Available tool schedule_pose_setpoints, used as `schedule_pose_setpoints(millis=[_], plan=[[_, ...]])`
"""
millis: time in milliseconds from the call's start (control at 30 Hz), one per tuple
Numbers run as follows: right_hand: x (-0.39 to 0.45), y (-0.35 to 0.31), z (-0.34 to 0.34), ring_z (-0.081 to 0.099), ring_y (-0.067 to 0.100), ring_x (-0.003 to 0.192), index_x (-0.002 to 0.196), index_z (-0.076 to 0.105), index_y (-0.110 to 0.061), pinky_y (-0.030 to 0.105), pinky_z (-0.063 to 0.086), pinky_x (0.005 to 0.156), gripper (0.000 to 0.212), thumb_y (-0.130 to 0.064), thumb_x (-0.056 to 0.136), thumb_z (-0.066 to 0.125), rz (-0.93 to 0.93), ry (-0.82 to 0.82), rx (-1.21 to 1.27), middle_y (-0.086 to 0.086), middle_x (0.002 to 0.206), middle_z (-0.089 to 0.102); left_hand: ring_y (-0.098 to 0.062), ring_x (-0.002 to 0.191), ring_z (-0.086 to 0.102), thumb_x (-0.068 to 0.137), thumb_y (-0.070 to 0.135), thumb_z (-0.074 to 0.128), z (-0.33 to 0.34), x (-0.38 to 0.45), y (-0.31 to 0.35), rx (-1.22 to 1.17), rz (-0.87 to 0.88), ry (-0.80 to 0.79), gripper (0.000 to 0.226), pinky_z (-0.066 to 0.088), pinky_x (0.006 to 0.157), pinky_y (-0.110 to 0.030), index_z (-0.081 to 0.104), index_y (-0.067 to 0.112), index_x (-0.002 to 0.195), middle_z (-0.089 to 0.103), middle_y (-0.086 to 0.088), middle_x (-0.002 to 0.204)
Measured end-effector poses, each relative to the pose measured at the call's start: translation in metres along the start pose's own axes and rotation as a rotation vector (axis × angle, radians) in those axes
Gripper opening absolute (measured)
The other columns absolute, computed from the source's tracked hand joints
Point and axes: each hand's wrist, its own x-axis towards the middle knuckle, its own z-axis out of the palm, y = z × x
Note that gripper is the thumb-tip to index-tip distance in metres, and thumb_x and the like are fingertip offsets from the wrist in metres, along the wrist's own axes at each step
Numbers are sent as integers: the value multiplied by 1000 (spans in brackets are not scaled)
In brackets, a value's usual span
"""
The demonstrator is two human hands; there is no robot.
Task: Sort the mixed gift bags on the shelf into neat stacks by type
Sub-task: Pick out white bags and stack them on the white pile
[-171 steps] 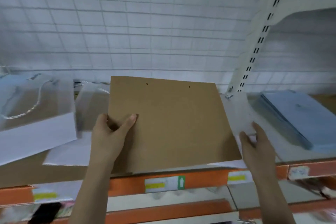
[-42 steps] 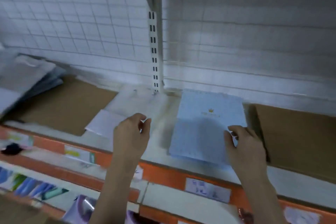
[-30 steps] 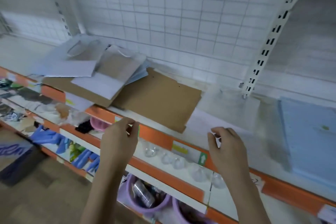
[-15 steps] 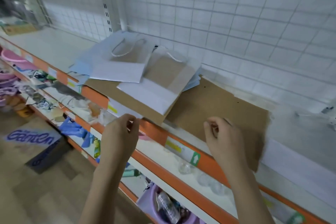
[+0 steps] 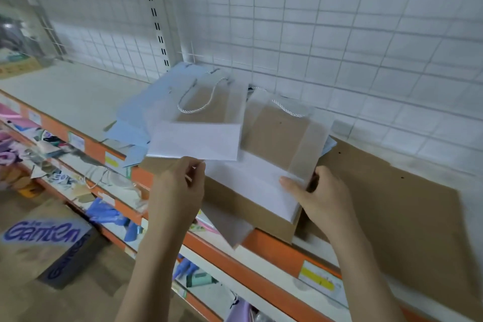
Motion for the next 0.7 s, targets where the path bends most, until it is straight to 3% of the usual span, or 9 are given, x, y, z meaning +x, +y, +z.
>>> schedule_pose_setpoints(millis=[133,267,367,433,567,700], plan=[[-1,6,-6,58,14,91,110,53,-24,33,50,72,44,-52,78,63,76,54,104,-4,102,59,-18,60,49,87,14,59,7,26,-7,-66,34,49,11,29,54,-10,68,8,88,55,3,69],[-14,12,-10,56,20,107,127,48,-21,44,49,89,51,-48,85,56,193,245,82,0,117,59,-21,65,52,88,15,58,19,49,-19,-128,75,22,11,34,62,-24,67,9,89,58,0,72],[-26,7,-3,54,23,113,134,43,-21,46,44,97,49,-37,88,55,259,385,140,3,126,57,-36,79,55,85,18,61,26,67,-34,-145,115,31,17,40,71,-34,67,4,91,63,-13,80],[-31,1,4,54,25,113,135,41,-20,40,42,97,48,-30,90,54,269,458,154,5,129,55,-42,89,52,81,35,63,29,76,-42,-65,103,49,36,41,77,-43,66,3,95,63,-20,94],[-39,-12,23,53,29,115,138,40,-15,33,38,93,49,-24,92,54,297,547,133,11,132,53,-44,116,38,61,61,72,22,84,-58,56,-43,-64,91,34,89,-53,46,7,129,45,-27,128],[-45,-20,39,53,31,114,136,42,-11,38,38,97,50,-27,91,56,314,637,96,15,130,54,-42,117,36,55,68,69,15,92,-72,61,-23,-144,108,31,92,-50,33,9,139,41,-27,130]])
